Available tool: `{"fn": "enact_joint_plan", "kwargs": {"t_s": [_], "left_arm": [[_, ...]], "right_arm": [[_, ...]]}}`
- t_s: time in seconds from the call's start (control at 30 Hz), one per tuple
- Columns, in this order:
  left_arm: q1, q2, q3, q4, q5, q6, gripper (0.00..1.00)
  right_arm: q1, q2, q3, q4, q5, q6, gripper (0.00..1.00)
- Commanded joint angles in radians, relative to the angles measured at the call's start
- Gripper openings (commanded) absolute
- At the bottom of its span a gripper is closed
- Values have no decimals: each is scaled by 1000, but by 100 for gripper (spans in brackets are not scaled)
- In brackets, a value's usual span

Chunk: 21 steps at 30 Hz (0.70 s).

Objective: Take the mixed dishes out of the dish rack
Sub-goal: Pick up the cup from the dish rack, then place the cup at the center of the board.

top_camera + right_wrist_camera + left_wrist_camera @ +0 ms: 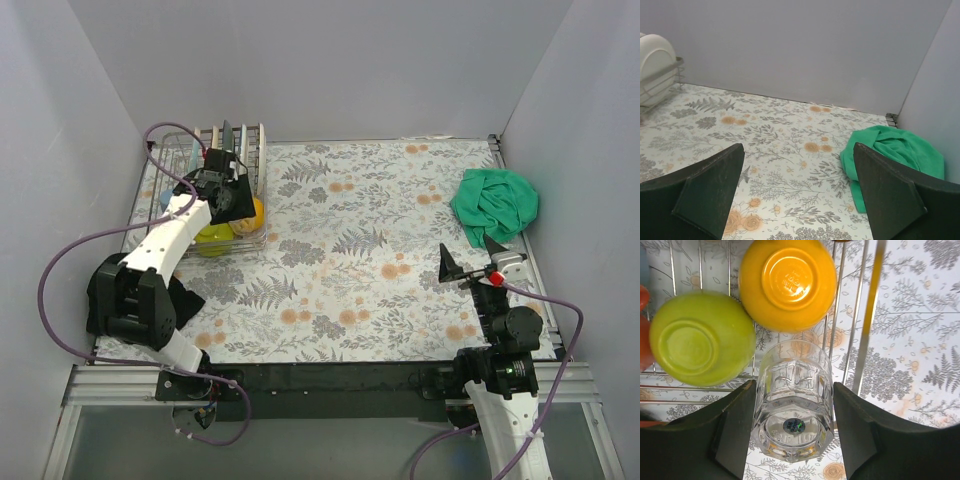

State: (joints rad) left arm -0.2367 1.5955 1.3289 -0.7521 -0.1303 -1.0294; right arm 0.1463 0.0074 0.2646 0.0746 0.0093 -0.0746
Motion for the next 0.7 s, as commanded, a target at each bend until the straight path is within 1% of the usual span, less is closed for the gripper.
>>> {"fn": "enact_joint_plan", "kwargs": {"t_s": [0.0, 0.1, 0.13, 0.2, 0.23, 0.3, 0.33, 0.4, 0.43, 0.5, 0.53, 0.57, 0.6, 0.63, 0.67], "left_arm": [[5, -127, 33, 23, 17, -1, 17], [5, -189, 12, 54, 85, -9, 16], [7, -204, 6, 65, 109, -14, 16], [7, -250, -13, 94, 129, -24, 16], [7, -267, -17, 102, 200, -29, 16], [5, -301, -36, 132, 257, -44, 16], [7, -311, -43, 144, 320, -52, 16], [7, -347, -72, 202, 395, -79, 16], [5, -357, -111, 227, 467, -89, 16], [4, -391, -161, 313, 535, -133, 16], [2, -403, -219, 342, 575, -153, 16], [0, -411, -247, 376, 643, -172, 16], [-4, -419, -275, 445, 679, -190, 16], [-9, -431, -333, 477, 704, -240, 16], [-18, -436, -358, 543, 751, -260, 16]], "right_arm": [[7, -116, 50, 47, -132, 4, 98], [7, -40, 100, 42, -183, 42, 98], [7, 23, 116, 37, -218, 48, 98], [6, 86, 168, 15, -245, 99, 98], [7, 153, 183, 10, -264, 126, 98], [7, 222, 231, -2, -285, 196, 98], [7, 288, 249, -10, -310, 216, 98], [7, 354, 280, -22, -356, 240, 98], [7, 415, 310, -27, -406, 249, 98], [7, 472, 335, -26, -448, 286, 98], [7, 523, 346, -18, -492, 304, 98], [6, 546, 343, 28, -520, 321, 98], [7, 566, 338, 65, -551, 358, 98], [6, 603, 320, 104, -616, 375, 98], [7, 618, 308, 204, -641, 401, 98]]}}
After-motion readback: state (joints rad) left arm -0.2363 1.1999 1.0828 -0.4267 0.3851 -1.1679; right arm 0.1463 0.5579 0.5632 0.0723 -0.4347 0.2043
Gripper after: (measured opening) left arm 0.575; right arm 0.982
